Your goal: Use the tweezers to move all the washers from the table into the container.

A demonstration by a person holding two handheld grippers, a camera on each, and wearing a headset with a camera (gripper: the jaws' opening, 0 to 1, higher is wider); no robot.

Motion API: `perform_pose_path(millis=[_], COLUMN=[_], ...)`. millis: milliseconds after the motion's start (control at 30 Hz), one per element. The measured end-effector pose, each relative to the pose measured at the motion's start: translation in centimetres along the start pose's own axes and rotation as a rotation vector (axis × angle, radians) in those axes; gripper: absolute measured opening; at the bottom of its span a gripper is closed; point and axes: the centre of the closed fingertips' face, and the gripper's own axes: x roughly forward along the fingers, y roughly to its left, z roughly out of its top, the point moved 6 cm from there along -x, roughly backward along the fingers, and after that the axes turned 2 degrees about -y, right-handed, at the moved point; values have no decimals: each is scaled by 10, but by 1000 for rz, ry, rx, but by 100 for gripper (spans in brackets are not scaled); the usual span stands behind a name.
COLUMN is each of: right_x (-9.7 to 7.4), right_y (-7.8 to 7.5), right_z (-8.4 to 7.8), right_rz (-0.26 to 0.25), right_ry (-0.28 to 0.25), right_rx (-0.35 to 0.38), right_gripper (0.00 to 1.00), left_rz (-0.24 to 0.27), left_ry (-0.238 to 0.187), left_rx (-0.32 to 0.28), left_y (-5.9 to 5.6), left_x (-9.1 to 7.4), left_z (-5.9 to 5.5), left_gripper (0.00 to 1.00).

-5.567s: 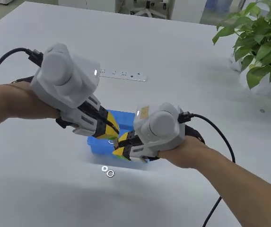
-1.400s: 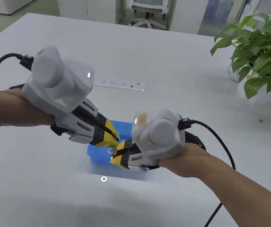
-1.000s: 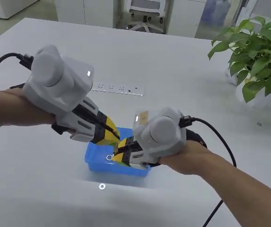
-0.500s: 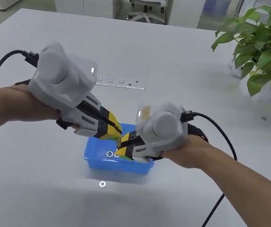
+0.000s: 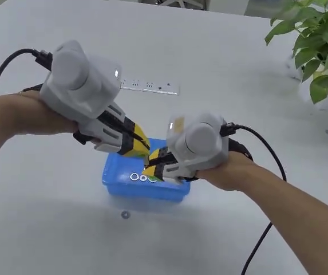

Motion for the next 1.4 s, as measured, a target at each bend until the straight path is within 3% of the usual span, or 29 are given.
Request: perform_pose_path(millis=[600, 1400], right_x=[20, 23], right_y=[-11, -13], right_z=[-15, -19], right_rz=[17, 18], right_ry=[10, 20], right_rx=[19, 14], right_gripper=[9, 10], left_rz=[-3, 2], left_ry=[12, 27], left_rx=[-27, -23], left_y=[16, 15], left_x=[12, 14], left_z=[-20, -24], left_gripper=[7, 7])
